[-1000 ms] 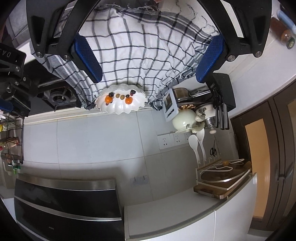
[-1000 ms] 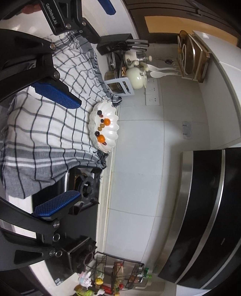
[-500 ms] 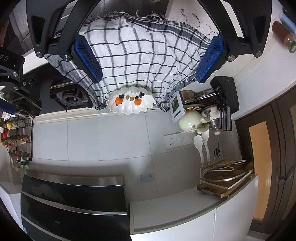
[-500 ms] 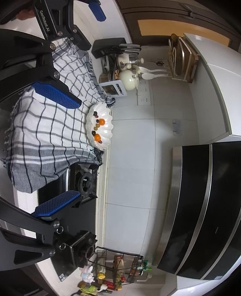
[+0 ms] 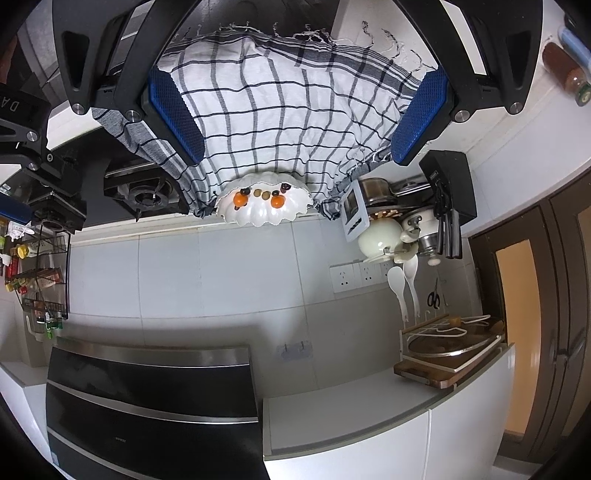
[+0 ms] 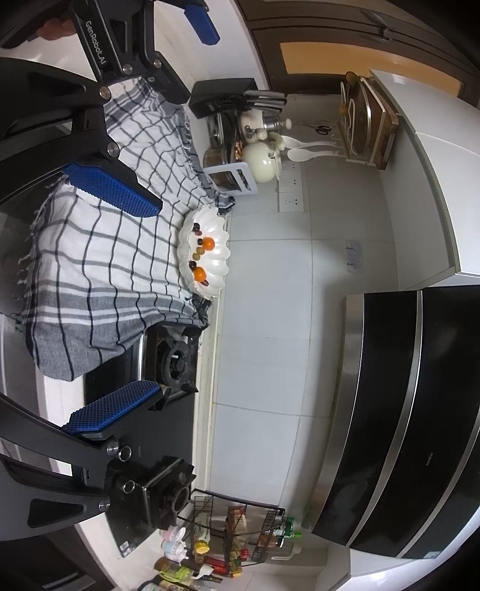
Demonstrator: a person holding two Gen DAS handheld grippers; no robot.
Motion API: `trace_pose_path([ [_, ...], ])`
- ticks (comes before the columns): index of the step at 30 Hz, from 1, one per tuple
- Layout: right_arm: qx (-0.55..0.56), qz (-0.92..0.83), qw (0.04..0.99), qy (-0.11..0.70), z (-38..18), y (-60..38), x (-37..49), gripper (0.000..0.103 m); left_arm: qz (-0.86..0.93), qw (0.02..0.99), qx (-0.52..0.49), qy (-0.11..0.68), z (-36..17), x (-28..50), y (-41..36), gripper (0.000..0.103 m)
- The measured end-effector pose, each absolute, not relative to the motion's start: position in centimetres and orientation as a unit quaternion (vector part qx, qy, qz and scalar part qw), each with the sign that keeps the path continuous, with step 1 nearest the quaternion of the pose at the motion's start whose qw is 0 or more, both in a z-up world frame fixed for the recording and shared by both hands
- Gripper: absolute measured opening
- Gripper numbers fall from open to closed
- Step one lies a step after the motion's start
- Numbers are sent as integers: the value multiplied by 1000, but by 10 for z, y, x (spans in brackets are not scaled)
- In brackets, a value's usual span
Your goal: Organize fruits
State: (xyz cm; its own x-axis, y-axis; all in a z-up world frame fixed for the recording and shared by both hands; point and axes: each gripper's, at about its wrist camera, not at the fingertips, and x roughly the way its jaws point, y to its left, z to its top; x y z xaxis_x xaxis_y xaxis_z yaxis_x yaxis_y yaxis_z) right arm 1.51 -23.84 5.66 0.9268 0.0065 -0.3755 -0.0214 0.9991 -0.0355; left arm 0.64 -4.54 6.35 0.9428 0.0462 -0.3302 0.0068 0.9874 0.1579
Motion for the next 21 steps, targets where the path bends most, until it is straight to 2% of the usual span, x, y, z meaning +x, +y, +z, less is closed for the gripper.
trace_pose_path([
  [21, -15, 5, 982, 188, 57, -240, 7, 91, 0, 983, 76, 168, 66, 1, -48, 103],
])
